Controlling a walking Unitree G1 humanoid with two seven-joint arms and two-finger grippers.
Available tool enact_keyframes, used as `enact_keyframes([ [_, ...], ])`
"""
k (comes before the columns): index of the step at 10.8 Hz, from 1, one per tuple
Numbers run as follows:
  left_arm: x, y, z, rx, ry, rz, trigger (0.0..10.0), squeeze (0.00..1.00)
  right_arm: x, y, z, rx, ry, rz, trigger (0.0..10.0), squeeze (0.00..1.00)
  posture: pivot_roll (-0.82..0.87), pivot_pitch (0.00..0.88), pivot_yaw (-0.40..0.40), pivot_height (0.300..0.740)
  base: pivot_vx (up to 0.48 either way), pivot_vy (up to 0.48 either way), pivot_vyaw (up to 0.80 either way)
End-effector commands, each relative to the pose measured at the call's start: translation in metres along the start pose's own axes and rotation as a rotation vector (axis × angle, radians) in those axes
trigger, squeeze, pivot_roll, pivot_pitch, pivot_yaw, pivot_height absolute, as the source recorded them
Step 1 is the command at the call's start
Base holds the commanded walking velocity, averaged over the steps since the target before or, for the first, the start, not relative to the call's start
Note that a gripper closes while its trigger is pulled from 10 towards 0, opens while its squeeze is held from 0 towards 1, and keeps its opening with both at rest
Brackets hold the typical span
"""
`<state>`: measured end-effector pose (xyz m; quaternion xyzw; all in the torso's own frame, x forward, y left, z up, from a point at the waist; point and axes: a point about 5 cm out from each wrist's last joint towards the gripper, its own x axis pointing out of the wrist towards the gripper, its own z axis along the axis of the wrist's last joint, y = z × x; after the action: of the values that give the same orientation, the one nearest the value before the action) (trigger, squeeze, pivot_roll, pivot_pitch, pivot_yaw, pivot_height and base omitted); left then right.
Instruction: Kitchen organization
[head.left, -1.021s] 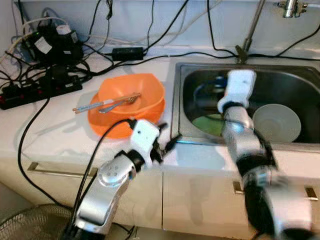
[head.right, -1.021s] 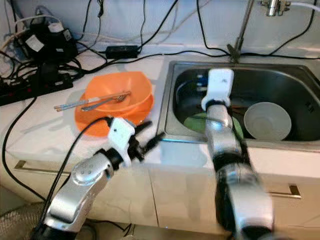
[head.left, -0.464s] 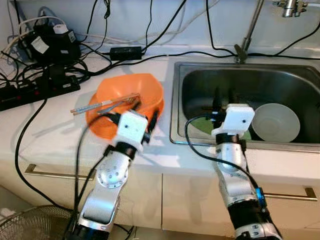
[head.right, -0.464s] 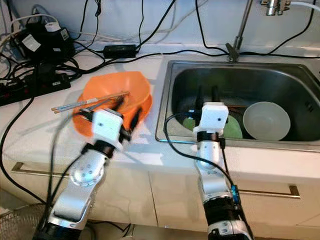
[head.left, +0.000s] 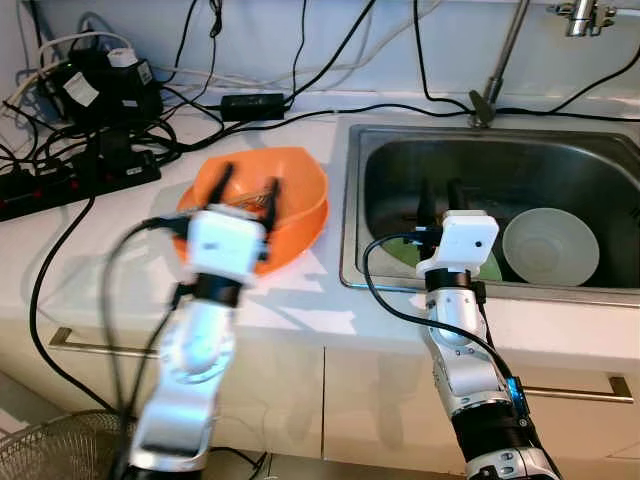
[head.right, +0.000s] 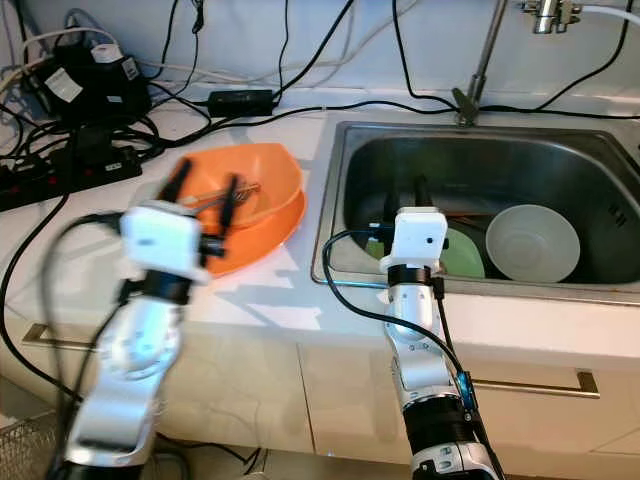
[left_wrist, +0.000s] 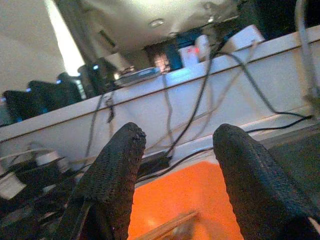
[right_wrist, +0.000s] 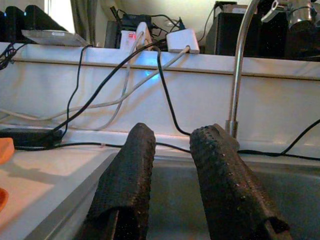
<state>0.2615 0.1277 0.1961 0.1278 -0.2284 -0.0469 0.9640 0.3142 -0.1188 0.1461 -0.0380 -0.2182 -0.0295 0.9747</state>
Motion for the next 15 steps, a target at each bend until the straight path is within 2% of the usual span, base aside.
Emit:
enact_keyframes([
  [1, -0.004, 0.012, 0.001, 0.008, 0.015, 0.052, 10.0, 0.0, -0.005, 0.0, -0.007, -0.007, 0.041, -0.003, 10.0, 0.0, 0.13, 0.0, 0.043, 0.74, 0.0, 0.0, 0.0],
  [3, -0.024, 0.021, -0.006, 0.004, 0.082, 0.082, 10.0, 0.0, -0.004, -0.002, -0.007, -0.007, 0.042, -0.011, 10.0, 0.0, 0.14, 0.0, 0.043, 0.74, 0.0, 0.0, 0.0],
  [5, -0.035, 0.019, -0.011, -0.053, 0.134, 0.108, 10.0, 0.0, -0.003, -0.002, -0.008, -0.006, 0.045, -0.013, 10.0, 0.0, 0.15, 0.0, 0.035, 0.74, 0.0, 0.0, 0.0],
  [7, -0.039, 0.016, -0.017, -0.09, 0.165, 0.094, 10.0, 0.0, -0.003, -0.001, -0.008, -0.005, 0.048, -0.009, 10.0, 0.0, 0.15, 0.0, 0.035, 0.74, 0.0, 0.0, 0.0],
  [8, -0.039, 0.014, -0.027, -0.137, 0.212, 0.088, 10.0, 0.0, -0.003, -0.001, -0.008, -0.007, 0.05, -0.01, 10.0, 0.0, 0.14, 0.0, 0.037, 0.74, 0.0, 0.0, 0.0],
  [9, -0.04, 0.013, -0.03, -0.137, 0.217, 0.088, 10.0, 0.0, -0.003, -0.001, -0.008, -0.008, 0.05, -0.011, 10.0, 0.0, 0.14, 0.0, 0.039, 0.74, 0.0, 0.0, 0.0],
  [10, -0.04, 0.016, -0.032, -0.159, 0.221, 0.124, 10.0, 0.0, -0.003, -0.002, -0.008, -0.009, 0.05, -0.015, 10.0, 0.0, 0.14, 0.0, 0.038, 0.74, 0.0, 0.0, 0.0],
  [13, -0.032, 0.023, -0.041, -0.175, 0.235, 0.131, 10.0, 0.0, -0.003, -0.002, -0.009, -0.008, 0.052, -0.013, 10.0, 0.0, 0.14, 0.0, 0.035, 0.74, 0.0, 0.0, 0.0],
  [15, -0.026, 0.022, -0.044, -0.184, 0.232, 0.104, 10.0, 0.0, -0.003, -0.001, -0.009, -0.007, 0.051, -0.012, 10.0, 0.0, 0.13, 0.0, 0.038, 0.74, 0.0, 0.0, 0.0],
])
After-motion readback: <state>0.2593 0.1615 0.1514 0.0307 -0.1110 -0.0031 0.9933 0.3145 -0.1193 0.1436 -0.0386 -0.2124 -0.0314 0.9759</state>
